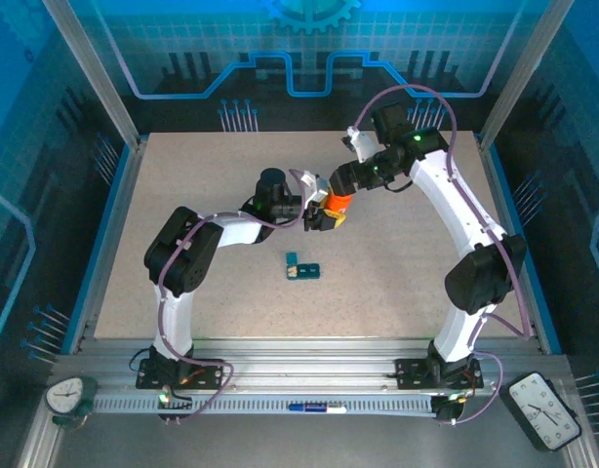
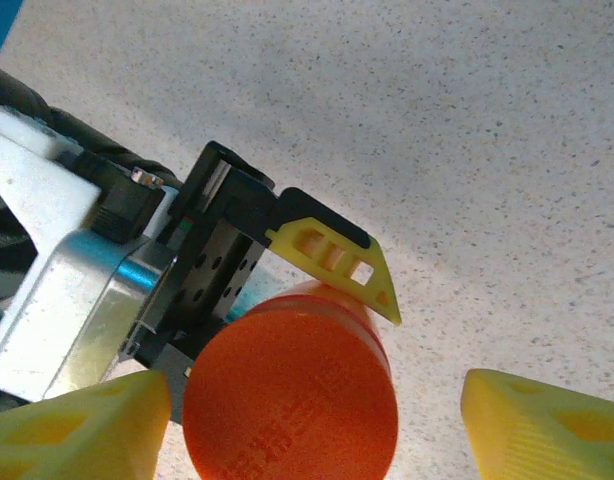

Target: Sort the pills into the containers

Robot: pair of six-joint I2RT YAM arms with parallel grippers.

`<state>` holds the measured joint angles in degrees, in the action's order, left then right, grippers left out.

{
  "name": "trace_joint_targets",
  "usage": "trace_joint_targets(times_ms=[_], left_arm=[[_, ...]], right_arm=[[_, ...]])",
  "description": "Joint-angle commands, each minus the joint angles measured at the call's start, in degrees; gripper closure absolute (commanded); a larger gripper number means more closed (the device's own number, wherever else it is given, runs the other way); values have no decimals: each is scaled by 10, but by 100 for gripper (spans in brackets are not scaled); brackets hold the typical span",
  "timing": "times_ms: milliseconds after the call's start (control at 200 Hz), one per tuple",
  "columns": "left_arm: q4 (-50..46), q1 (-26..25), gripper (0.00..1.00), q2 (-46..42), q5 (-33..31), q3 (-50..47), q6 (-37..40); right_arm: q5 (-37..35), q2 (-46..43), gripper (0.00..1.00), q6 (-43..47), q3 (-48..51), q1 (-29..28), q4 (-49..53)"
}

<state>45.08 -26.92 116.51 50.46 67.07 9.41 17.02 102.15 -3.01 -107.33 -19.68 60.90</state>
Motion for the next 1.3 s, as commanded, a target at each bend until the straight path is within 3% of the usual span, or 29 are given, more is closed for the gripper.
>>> trace_joint_targets(times_ms=[0, 305, 525, 790, 1071, 1296], left_arm=[[10, -1, 100, -28, 21, 11, 7], [44, 4, 100, -23, 24, 13, -43], [97, 9, 100, -26, 30, 12, -123], [109, 8, 100, -44, 40, 11, -179], [154, 6, 100, -52, 54, 14, -253], [140, 2, 100, -58, 62, 21, -256]], right_arm=[[34, -40, 19, -19, 24, 14, -19], [95, -180, 14, -98, 194, 73, -165], [94, -280, 14, -158, 380, 101, -366], [134, -316, 12, -196, 531, 98, -601], [159, -291, 12, -215, 558, 73, -732], [170, -262, 12, -225, 551, 49, -788]])
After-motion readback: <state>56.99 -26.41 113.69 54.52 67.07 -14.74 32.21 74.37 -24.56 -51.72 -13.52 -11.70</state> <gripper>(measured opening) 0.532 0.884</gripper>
